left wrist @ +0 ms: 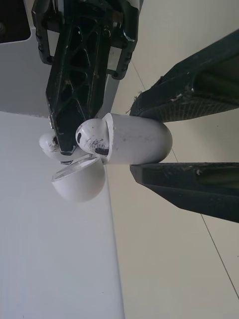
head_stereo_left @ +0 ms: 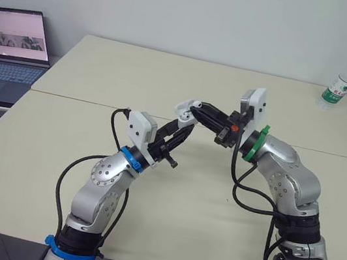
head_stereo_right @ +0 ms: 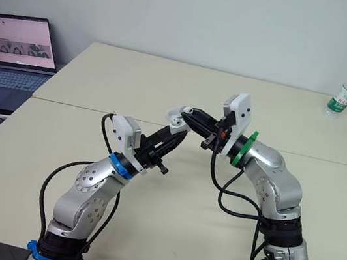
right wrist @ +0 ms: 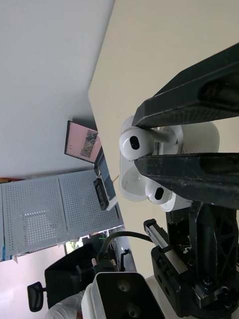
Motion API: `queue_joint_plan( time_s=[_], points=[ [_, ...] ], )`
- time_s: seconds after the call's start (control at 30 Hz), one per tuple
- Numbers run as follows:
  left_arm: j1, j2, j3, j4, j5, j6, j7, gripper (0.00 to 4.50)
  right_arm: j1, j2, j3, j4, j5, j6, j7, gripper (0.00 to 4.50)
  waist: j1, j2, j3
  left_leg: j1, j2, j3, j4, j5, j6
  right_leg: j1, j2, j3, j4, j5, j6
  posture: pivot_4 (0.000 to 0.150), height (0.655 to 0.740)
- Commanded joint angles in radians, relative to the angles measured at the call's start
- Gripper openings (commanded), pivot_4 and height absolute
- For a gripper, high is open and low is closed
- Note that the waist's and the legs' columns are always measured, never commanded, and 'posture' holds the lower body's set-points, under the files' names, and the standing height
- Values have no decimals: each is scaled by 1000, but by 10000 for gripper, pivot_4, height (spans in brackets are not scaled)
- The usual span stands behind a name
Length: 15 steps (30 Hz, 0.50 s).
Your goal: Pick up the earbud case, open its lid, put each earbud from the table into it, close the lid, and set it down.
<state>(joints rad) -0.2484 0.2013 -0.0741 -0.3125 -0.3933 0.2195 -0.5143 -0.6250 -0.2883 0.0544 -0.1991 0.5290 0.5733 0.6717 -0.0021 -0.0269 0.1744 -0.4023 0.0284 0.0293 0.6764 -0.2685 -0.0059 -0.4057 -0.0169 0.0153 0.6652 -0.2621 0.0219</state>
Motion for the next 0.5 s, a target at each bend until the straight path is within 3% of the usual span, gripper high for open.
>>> queue_joint_plan(
  time_s=[0.03, 0.1, 0.2, 0.5],
  points=[
    [-23, -2, 9, -58, -15, -13, -1, 7388, 2, -8, -5, -5, -5, -16, 8, 3663, 0, 0, 0, 0, 0, 0, 0, 0, 0, 0, 0, 0, 0, 0, 0, 1500, 7400],
    [-23, -2, 9, -57, -14, -13, 0, 7388, 3, -10, -6, -3, -5, -19, 10, 3663, 0, 0, 0, 0, 0, 0, 0, 0, 0, 0, 0, 0, 0, 0, 0, 1500, 7400],
    [-23, -1, 8, -57, -14, -12, 0, 7388, 4, -12, -7, 1, -5, -23, 12, 13465, 0, 0, 0, 0, 0, 0, 0, 0, 0, 0, 0, 0, 0, 0, 0, 1500, 7400],
    [-23, 2, 9, -54, -11, -9, 0, 7388, 0, -12, -11, 7, -1, -35, 17, 13465, 0, 0, 0, 0, 0, 0, 0, 0, 0, 0, 0, 0, 0, 0, 0, 1500, 7400]
  ],
)
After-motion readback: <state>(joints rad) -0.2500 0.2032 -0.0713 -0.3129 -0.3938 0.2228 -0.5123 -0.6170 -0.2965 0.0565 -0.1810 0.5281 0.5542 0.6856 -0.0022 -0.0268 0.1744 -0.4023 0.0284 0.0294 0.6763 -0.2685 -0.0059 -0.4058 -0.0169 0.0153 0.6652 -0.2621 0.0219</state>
